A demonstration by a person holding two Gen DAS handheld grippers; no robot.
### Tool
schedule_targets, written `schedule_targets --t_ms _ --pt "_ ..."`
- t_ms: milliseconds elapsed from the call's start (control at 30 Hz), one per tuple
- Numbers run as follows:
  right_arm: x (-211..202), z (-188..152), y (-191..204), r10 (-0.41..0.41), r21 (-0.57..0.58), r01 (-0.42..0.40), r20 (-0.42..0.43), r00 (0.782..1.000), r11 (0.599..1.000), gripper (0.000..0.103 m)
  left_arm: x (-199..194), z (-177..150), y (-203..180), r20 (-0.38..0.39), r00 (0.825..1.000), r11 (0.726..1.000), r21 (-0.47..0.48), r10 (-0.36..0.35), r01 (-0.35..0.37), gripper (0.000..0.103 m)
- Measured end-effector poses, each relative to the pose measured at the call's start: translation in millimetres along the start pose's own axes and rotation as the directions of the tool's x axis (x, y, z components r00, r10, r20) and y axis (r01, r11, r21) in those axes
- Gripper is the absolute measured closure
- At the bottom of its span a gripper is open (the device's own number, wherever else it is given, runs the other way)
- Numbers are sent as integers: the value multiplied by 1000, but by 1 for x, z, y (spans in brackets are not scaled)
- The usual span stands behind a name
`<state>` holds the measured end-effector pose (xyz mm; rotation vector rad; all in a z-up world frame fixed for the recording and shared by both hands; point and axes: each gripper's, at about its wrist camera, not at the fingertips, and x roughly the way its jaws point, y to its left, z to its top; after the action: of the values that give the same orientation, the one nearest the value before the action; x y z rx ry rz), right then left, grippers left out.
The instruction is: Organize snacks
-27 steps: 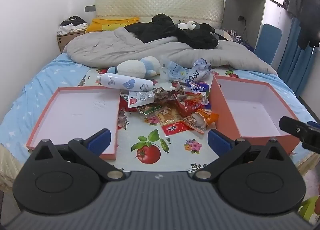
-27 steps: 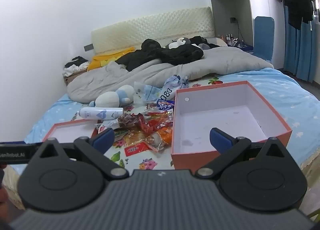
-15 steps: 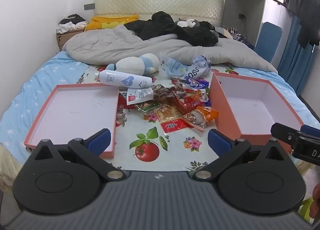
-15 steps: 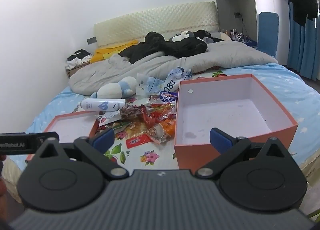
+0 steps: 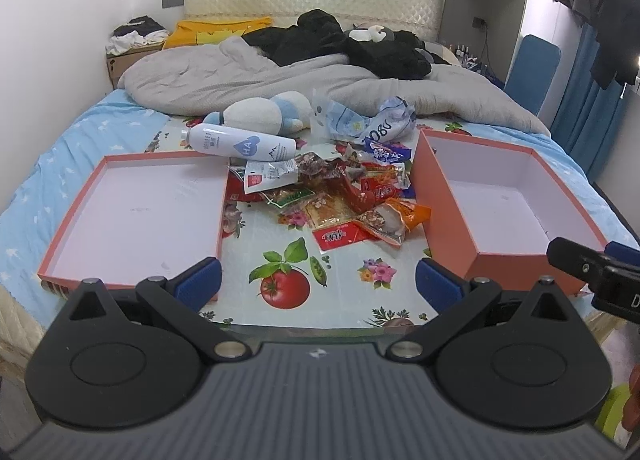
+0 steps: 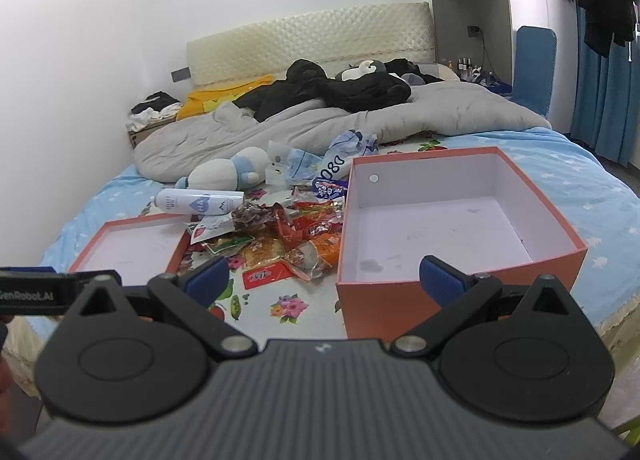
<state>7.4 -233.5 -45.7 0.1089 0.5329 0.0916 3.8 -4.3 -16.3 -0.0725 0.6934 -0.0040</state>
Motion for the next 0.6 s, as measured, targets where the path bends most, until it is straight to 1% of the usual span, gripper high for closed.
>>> schedule_targets --t_ms 100,167,267,400,600 --pt "2 0 -2 -2 -8 2 -4 1000 1000 0 2 -2 3 27 1000 999 -31 -6 7 0" --pt "5 0 -4 -2 -10 2 -2 1000 1000 0 8 -2 3 17 1000 999 -48 -17 18 0" --pt "7 -3 -9 -27 -2 27 8 1000 1000 0 17 -2 5 5 1000 996 -81 -28 28 0" --pt "12 -10 -14 -27 16 27 -2 1000 999 0 27 -1 4 -5 1000 996 -85 -8 8 0" --pt "18 -18 -14 -13 18 14 -28 1000 1000 0 31 -3 4 -10 1000 996 -84 2 -3 0"
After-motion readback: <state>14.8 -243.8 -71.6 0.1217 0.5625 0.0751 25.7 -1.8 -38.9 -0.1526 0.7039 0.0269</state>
